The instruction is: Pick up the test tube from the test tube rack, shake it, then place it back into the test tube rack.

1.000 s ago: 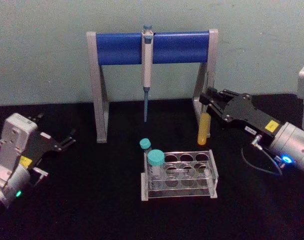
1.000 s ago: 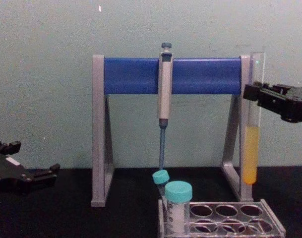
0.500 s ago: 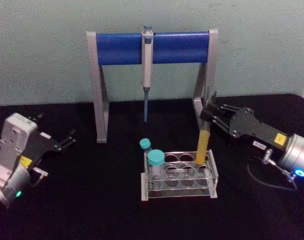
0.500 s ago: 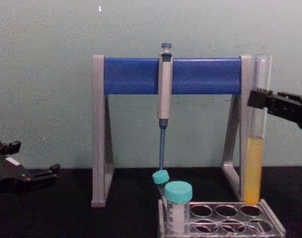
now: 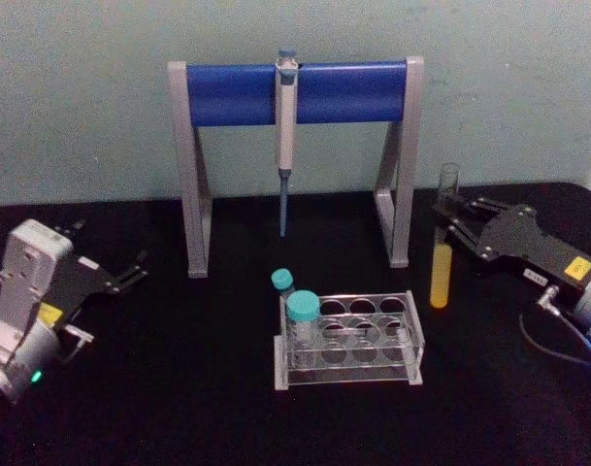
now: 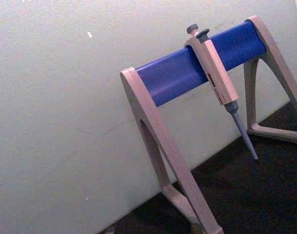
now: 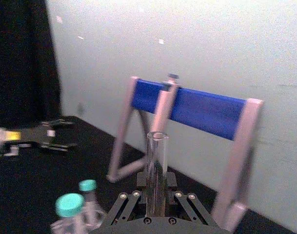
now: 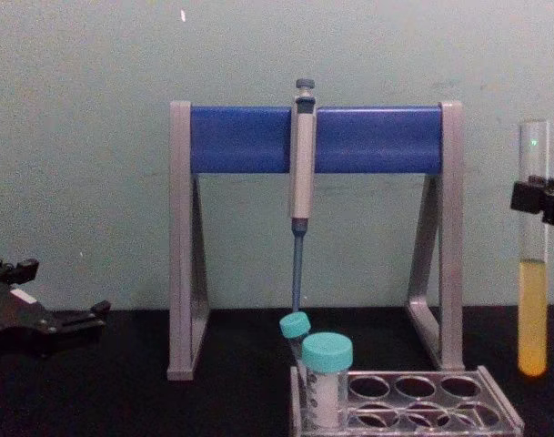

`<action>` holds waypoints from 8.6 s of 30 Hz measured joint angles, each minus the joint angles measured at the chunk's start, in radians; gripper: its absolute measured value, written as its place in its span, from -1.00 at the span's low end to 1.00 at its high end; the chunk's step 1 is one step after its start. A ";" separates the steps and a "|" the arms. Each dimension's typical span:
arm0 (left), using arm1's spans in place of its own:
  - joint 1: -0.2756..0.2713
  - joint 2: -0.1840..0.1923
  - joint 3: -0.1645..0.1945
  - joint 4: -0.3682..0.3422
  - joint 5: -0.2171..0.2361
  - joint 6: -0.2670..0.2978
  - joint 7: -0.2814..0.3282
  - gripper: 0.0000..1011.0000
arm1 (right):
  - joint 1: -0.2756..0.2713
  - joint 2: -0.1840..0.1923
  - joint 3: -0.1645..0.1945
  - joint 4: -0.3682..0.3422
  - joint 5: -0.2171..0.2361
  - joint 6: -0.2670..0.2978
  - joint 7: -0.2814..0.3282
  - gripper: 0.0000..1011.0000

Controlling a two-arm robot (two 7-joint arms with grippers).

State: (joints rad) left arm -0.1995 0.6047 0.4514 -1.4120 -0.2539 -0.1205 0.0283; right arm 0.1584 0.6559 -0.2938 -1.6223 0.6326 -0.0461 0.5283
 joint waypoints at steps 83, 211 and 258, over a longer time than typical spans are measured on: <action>0.000 0.000 0.000 0.000 0.000 0.000 0.000 0.98 | 0.217 -0.161 -0.166 0.287 -0.005 -0.040 0.173 -0.55; 0.000 0.000 0.000 0.000 0.000 0.000 0.000 0.98 | 0.252 -0.190 -0.207 0.382 -0.053 0.004 0.173 0.98; 0.000 0.000 0.000 0.000 0.000 0.000 0.000 0.98 | 0.026 -0.210 -0.008 0.138 -0.222 0.134 -0.342 0.98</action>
State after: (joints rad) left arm -0.1995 0.6047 0.4514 -1.4120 -0.2539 -0.1205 0.0283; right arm 0.1842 0.4462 -0.3020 -1.4845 0.4106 0.0878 0.1865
